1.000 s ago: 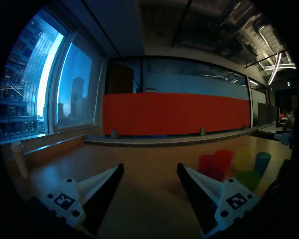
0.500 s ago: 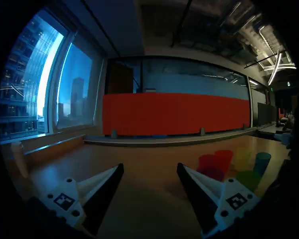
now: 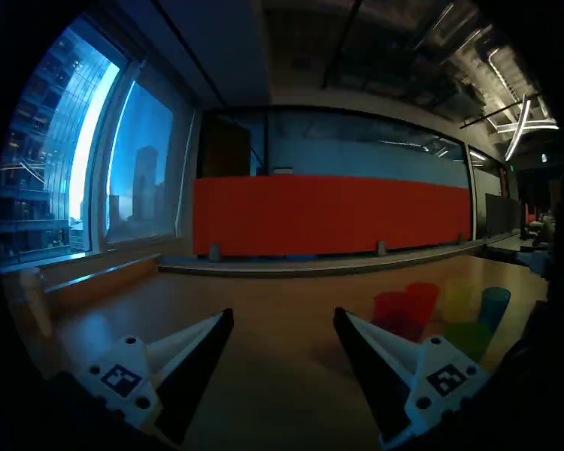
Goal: Pour water
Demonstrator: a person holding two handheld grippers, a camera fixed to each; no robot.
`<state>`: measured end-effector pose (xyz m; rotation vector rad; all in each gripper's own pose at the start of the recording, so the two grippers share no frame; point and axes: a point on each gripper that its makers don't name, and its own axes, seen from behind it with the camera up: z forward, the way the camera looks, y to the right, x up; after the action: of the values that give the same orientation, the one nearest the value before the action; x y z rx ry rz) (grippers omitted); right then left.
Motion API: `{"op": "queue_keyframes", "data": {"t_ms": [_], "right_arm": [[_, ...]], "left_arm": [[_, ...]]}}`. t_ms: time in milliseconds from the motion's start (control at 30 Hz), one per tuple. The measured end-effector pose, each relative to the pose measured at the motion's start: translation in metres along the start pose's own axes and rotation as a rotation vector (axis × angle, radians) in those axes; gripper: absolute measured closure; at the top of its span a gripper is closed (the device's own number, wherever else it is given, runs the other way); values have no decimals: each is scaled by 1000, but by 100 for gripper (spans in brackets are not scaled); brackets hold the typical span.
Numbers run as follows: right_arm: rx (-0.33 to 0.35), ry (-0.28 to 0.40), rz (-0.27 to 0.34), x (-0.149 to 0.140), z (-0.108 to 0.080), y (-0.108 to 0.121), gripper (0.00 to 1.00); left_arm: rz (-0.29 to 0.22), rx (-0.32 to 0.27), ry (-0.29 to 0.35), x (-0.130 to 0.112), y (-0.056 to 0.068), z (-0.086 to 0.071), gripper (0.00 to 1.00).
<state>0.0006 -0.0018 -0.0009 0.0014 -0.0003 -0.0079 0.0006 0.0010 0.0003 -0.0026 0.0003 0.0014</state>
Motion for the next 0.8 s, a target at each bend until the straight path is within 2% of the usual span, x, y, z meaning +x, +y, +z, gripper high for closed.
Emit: {"op": "queue_keyframes", "data": {"t_ms": [167,367,567,800], "right_arm": [[7,-10,-11,1,-1,-1,1],[12,0,-35,18,-1,1,1],[16,-9,-16,33,-2,6,1],[10,-27,24,46,-5,19,1]], "left_arm": [[1,5,0,0,-1,1,1],[10,-5,-1,12,4,1,1],[-11,-31,-29,20,13,-2,1],[-15,-65,-79,20,24,-3,1]]}}
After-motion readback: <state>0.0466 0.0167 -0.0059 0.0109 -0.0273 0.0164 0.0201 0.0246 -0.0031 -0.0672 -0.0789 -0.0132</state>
